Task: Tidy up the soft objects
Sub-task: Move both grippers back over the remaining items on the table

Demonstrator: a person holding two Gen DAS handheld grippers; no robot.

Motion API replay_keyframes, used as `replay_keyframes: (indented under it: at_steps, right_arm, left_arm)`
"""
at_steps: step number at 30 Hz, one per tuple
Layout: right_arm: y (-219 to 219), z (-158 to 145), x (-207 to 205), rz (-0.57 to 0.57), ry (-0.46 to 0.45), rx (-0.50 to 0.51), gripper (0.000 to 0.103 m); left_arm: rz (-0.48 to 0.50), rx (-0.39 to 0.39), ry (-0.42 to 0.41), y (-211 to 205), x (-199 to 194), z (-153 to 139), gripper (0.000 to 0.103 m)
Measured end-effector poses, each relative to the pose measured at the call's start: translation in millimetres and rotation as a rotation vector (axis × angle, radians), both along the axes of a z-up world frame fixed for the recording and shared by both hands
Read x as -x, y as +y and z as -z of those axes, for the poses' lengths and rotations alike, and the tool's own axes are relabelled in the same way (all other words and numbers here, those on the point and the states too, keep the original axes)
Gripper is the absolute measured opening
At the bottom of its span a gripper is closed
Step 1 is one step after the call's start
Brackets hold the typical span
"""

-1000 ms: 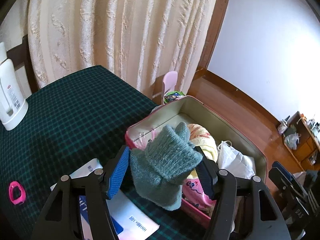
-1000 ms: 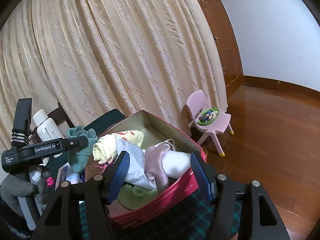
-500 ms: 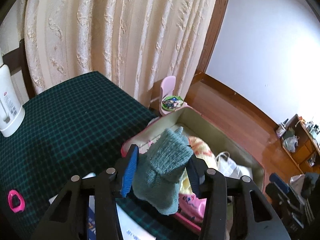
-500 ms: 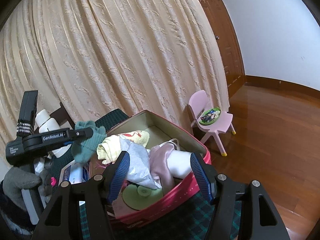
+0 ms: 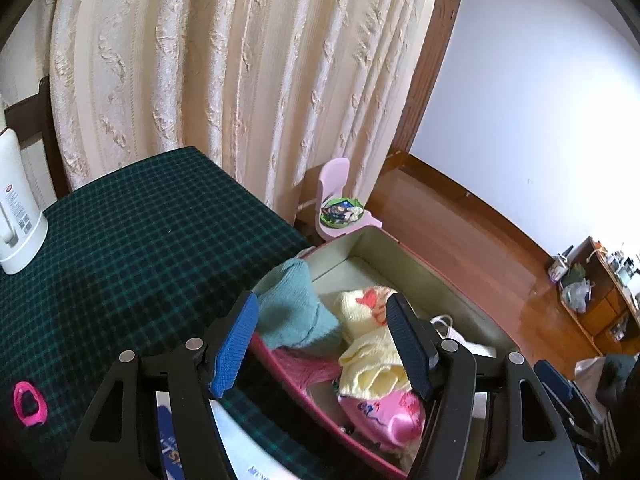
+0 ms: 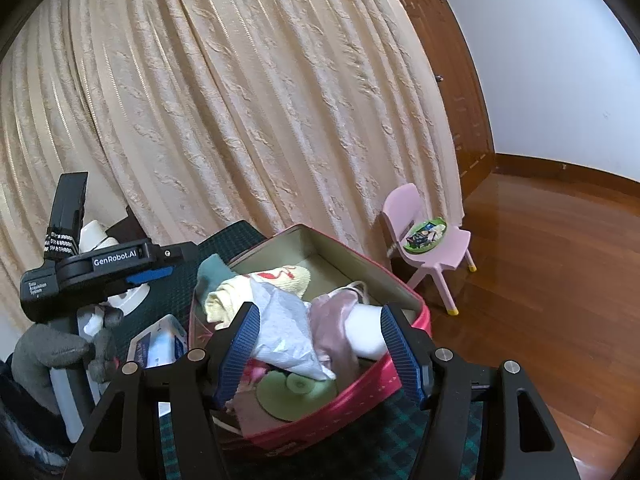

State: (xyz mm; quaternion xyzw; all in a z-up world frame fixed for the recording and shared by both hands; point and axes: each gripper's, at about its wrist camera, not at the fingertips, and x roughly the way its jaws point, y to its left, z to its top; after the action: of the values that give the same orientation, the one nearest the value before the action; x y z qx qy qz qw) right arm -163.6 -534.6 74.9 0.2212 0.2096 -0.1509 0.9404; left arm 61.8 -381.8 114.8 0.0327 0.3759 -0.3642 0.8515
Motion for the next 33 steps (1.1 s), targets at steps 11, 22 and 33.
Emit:
replay_keyframes:
  at_steps: [11,22,33]
  right_arm:
    - [30.5,-7.5,-11.7,-0.090,-0.003,0.011,0.066]
    - [82.8,-14.6,-31.0,-0.232,0.008,0.031,0.069]
    - [131.6,-20.8,-47.2,-0.338,0.024,0.051,0.072]
  left_arm:
    - [-0.037,0.005,-0.031,40.4,16.1,-4.0,0.067]
    - [-0.177,0.026,-0.042,123.2,8.7,-8.0,0.072]
    - [-0.347,0.028,-0.035,218.8,-3.8,0.0,0.073]
